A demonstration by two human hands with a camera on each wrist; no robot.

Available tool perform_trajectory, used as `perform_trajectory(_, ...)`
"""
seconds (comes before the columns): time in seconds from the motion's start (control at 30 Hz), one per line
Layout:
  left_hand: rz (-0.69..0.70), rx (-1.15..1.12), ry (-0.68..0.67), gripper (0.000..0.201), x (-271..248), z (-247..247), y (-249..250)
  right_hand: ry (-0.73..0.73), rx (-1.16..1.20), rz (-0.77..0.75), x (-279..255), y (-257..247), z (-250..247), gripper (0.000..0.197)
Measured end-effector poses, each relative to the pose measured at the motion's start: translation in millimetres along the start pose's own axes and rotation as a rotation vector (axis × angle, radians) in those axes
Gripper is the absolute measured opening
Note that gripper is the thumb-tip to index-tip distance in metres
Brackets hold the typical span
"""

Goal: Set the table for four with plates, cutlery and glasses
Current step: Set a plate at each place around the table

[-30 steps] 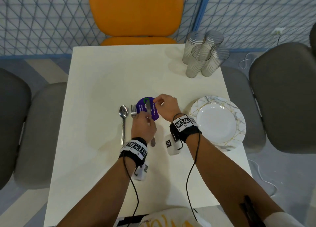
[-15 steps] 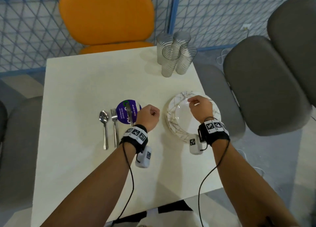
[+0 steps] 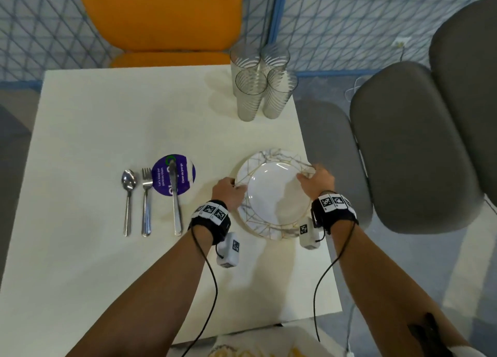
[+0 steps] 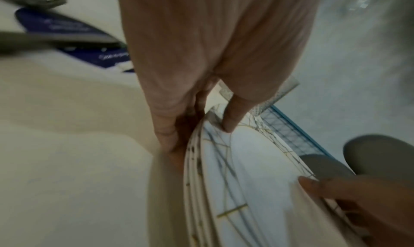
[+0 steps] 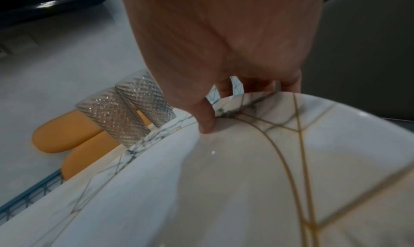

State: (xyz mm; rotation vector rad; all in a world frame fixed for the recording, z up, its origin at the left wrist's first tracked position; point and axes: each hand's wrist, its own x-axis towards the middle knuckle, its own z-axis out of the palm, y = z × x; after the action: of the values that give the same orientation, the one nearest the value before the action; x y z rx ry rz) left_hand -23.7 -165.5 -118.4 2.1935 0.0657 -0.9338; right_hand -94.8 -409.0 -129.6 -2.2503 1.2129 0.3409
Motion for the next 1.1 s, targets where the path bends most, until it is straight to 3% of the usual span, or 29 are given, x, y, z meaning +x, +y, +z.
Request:
perform_trajectory(0.1, -0.040, -0.026, 0.024, 0.036, -0.7, 3.1, -1.9, 0.011, 0.023, -0.037, 0.6, -1.2, -2.0, 0.057)
perform_trajectory(0.23, -0.043, -0.110, 0.077, 0.012, 1.2, 0.6, -9.7, -0.008, 0.107, -0.108, -8.1, -5.0, -0.1, 0.055)
perform_trajectory(0.3, -0.035, -0.167, 0.133, 0.039, -0.9, -2.1, -10.9, 0.022, 0.174, -0.123, -13.9, -7.9, 2.8, 0.052)
perform_trajectory(0.43, 0.025, -0.148, 0.215, 0.043, -5.1, -8.3, -17.5, 0.088, 0.230, -0.124, -27.0, -16.1, 7.8, 0.044)
perform_trajectory(0.6, 0.071, -0.073, 0.210, 0.045, -5.6, -8.4, -18.9, 0.245, 0.136, -0.093, -34.9, -18.7, 1.1, 0.049)
perform_trajectory(0.77, 0.098, -0.067, 0.187, 0.052, -5.5, -16.2, -20.0, 0.176, 0.272, -0.100, -36.7, -24.4, -21.2, 0.033)
perform_trajectory(0.97, 0.243, -0.206, 0.272, 0.035, -13.1, -38.2, -16.0, 0.168, 0.241, -0.175, -39.2, -45.8, -36.3, 0.030)
perform_trajectory(1.1, 0.261, -0.311, 0.344, 0.027, -14.5, -78.8, -21.2, 0.136, 0.351, -0.157, -46.9, -77.3, -28.7, 0.034)
